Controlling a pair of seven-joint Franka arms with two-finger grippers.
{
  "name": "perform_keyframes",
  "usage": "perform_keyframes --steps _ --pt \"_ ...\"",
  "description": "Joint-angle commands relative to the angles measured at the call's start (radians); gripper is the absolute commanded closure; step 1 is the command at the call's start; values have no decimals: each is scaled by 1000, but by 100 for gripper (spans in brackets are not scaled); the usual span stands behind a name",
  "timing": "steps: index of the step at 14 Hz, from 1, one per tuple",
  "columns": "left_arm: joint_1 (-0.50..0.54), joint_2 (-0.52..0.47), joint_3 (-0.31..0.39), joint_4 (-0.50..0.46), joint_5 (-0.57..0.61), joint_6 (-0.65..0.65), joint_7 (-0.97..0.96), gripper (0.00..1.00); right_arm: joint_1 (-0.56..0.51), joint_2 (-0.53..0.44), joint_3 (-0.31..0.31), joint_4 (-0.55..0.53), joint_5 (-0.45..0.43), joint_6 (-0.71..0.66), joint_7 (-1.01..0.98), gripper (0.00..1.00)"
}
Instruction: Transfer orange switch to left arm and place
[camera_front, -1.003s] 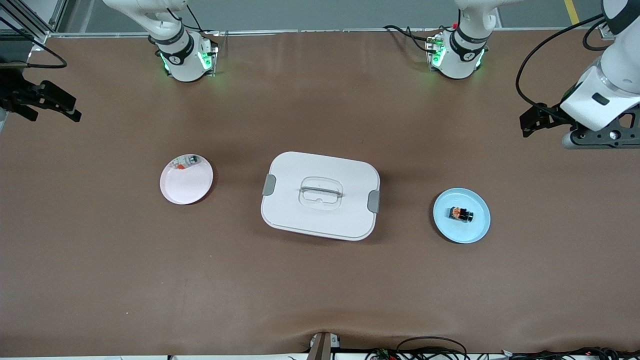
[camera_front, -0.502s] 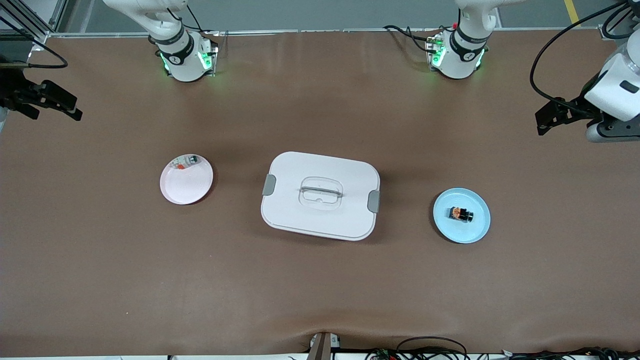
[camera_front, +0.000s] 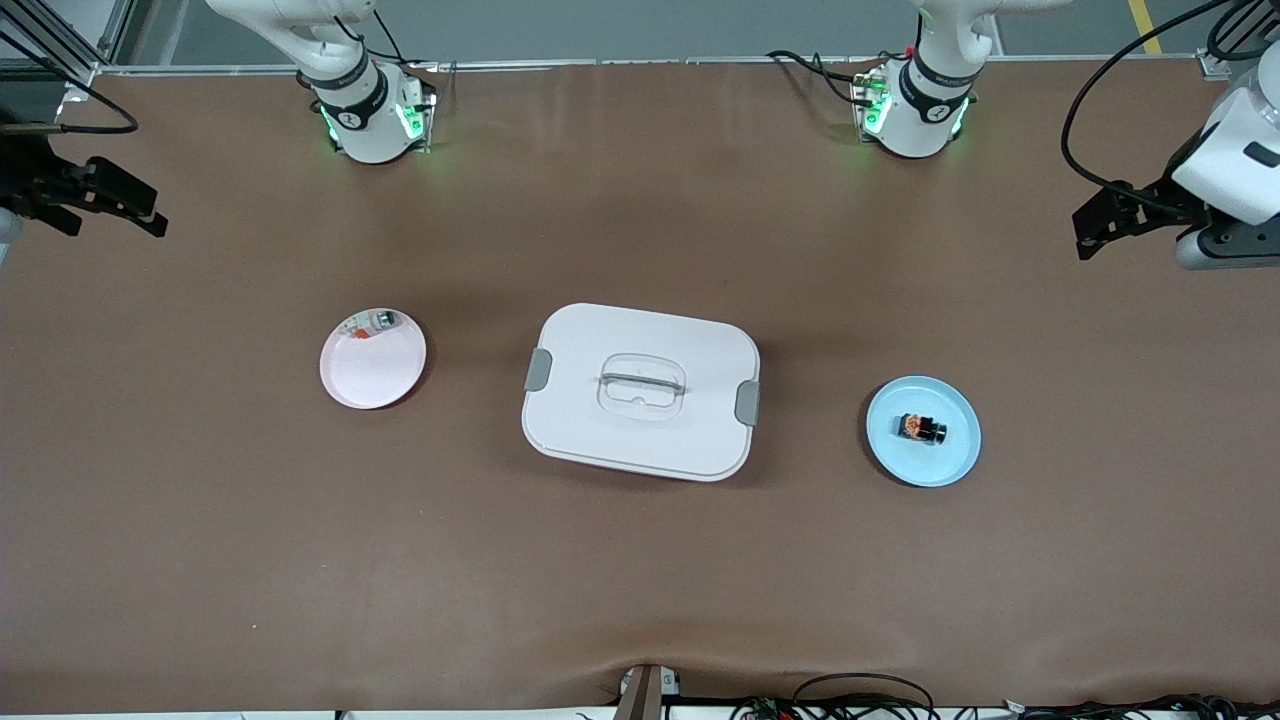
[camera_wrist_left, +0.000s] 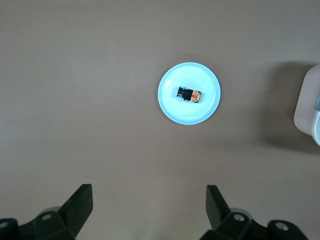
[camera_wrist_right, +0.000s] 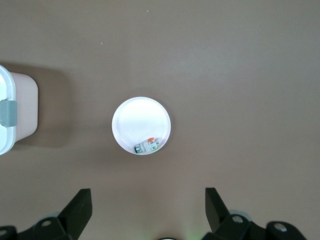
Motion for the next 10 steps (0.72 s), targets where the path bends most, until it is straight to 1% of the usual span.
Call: perform_keyframes --steps 1,4,5,9,10 --pt "-4 -35 9 -20 -33 -7 11 0 1 -9 -1 6 12 -13 -8 0" --pt "-1 -33 9 -9 -39 -7 26 0 1 -9 -1 9 14 -12 -7 0" --pt "-1 -26 10 11 -39 -8 28 0 -1 -5 -1 19 14 -13 -7 0" --pt "-1 -26 7 14 -41 -25 33 0 -4 -5 -1 36 14 -9 -7 0" --pt "-3 -27 9 14 -62 -37 28 0 -2 -5 -1 36 14 -9 -7 0"
